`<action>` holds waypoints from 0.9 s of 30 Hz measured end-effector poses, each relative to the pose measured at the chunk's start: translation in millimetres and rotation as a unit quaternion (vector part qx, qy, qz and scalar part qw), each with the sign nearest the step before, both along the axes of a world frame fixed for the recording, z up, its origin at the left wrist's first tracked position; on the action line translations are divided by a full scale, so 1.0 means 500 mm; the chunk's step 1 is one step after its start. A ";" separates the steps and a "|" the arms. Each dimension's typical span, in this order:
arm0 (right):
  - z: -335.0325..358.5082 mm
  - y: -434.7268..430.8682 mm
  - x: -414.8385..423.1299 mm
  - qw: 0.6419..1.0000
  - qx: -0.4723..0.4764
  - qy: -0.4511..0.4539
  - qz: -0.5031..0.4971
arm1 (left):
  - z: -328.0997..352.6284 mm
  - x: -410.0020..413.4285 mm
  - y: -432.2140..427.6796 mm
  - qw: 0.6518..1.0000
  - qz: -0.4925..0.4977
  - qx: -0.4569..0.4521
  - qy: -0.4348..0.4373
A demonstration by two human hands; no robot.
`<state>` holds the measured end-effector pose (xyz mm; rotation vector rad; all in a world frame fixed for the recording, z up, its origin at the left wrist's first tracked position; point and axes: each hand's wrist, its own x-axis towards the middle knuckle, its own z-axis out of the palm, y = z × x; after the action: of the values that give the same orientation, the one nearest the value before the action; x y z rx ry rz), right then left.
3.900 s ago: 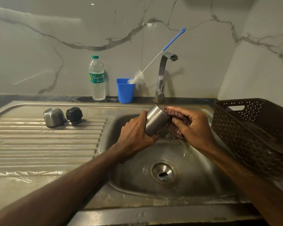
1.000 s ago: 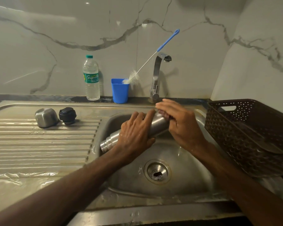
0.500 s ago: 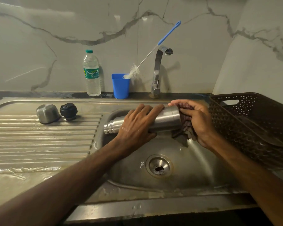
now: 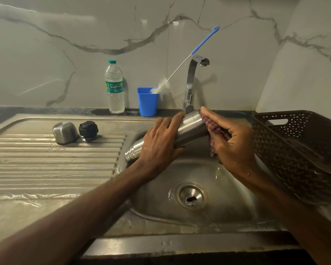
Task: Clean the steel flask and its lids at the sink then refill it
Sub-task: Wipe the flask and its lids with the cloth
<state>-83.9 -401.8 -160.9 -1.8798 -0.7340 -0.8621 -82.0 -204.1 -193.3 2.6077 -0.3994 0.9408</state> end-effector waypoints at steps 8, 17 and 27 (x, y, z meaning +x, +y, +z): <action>-0.001 -0.003 0.004 0.999 -0.005 0.037 -0.013 | -0.002 0.005 0.003 1.000 0.003 0.011 -0.001; -0.011 0.000 0.013 0.999 -0.011 0.020 -0.037 | -0.005 0.008 0.004 1.000 -0.003 0.030 -0.007; 0.003 0.016 -0.001 0.990 0.135 0.039 0.008 | 0.022 0.016 0.027 0.995 0.005 -0.096 -0.005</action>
<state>-84.4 -393.9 -159.4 -1.6551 -0.5535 -0.8291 -74.2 -190.5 -182.6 2.4336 -0.2823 0.9476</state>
